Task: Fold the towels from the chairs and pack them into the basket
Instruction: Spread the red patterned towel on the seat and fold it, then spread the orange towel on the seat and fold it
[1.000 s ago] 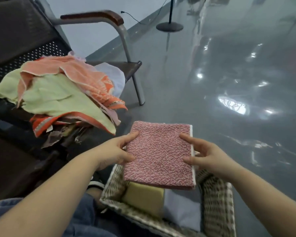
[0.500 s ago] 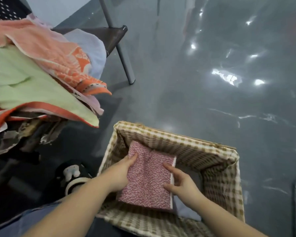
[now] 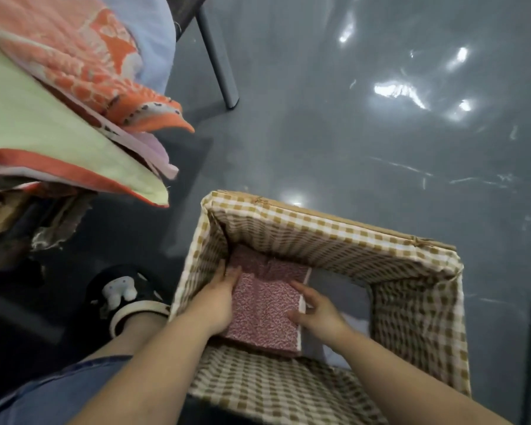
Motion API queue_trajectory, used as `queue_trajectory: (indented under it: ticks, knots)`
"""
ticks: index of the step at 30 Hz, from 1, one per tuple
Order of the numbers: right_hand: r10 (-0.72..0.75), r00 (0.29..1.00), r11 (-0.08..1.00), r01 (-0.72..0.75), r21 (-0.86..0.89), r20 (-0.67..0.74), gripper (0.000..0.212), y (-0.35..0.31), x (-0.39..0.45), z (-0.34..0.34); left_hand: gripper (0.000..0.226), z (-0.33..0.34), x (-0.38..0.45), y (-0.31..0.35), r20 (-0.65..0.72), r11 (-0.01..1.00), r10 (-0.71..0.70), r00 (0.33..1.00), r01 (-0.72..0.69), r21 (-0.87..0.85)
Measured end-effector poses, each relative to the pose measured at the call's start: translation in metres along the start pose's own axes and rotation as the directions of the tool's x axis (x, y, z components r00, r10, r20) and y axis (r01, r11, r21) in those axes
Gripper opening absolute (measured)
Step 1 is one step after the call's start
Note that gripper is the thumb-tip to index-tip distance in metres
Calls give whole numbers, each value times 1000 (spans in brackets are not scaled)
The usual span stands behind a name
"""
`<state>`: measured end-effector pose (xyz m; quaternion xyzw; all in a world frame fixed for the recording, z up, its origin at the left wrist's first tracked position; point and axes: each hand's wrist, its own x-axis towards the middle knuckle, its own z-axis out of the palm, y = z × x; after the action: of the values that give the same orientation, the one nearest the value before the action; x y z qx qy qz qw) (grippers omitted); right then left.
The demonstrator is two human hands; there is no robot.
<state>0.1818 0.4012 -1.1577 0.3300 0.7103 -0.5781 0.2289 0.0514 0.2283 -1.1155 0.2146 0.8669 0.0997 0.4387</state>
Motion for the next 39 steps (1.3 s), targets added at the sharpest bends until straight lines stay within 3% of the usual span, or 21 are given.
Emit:
queue_trajectory:
  ticks: [4, 8, 12, 15, 19, 24, 28, 32, 39]
  knots:
    - [84, 991, 990, -71, -118, 103, 76, 3, 3, 0, 82, 0, -9, 10, 19, 998, -41, 999, 40, 42]
    - [41, 999, 944, -34, -329, 13, 81, 2, -7, -1, 79, -6, -19, 12, -23, 997, -9, 1000, 11, 75]
    - [-108, 994, 800, 79, -594, -13, 78, -27, -27, -11, 71, -18, -41, 22, -89, 987, 68, 994, -55, 148]
    - [-272, 961, 681, 222, -698, 40, 70, -62, -46, -15, 71, -33, -67, 32, -167, 966, 155, 974, -114, 232]
    - [-371, 920, 492, 310, -814, 125, 68, -110, -68, -17, 63, -59, -111, 44, -331, 933, 213, 919, -91, 347]
    - [-522, 835, 313, 378, -871, 175, 64, -174, -105, -18, 51, -86, -167, 39, -599, 911, 275, 752, -5, 413]
    - [-594, 768, 206, 430, -879, 237, 58, -227, -135, -13, 51, -109, -210, 14, -641, 902, 156, 751, 157, 403]
    - [-649, 701, 81, 452, -888, 297, 56, -279, -153, 0, 46, -137, -247, -4, -779, 921, 152, 608, 200, 336]
    - [-686, 620, -52, 480, -876, 381, 59, -337, -151, 30, 46, -171, -259, -38, -799, 916, 39, 600, 298, 269]
